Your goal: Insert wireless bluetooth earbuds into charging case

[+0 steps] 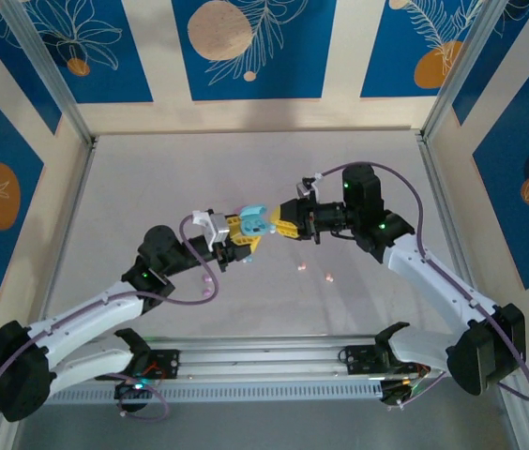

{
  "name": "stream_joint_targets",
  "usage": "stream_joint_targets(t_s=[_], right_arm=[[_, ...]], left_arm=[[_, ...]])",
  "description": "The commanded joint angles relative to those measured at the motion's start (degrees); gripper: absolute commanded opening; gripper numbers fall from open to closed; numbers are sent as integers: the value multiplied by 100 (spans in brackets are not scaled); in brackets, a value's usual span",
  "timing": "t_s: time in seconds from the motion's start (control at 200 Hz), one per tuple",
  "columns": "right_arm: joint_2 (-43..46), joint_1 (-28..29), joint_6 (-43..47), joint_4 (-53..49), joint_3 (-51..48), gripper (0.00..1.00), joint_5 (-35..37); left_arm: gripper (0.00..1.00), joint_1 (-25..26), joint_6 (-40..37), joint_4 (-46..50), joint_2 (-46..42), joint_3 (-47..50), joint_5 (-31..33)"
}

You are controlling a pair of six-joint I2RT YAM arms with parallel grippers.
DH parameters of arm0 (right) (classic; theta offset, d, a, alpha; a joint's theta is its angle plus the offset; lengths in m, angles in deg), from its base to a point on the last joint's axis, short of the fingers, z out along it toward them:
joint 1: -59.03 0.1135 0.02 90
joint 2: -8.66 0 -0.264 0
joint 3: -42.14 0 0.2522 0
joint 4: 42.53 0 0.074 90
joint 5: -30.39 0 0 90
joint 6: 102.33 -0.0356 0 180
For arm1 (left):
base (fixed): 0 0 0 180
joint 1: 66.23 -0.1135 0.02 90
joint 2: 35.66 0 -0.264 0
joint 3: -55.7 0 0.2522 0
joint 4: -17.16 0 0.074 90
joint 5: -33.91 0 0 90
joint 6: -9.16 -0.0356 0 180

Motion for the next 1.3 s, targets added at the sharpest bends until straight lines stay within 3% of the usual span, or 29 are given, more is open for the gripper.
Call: stream_joint_targets(t_s=[0.0,0.545,1.296], right_arm=[[157,113,-427,355,-140,23,385],[552,490,792,-768,203,21,1324],[3,1010,1549,-541,786,21,1460]], left_arm=[[25,47,42,-35,-122,66,40],[25,47,16,-166,16,148,150],[25,69,255,-650,278,93,-273]])
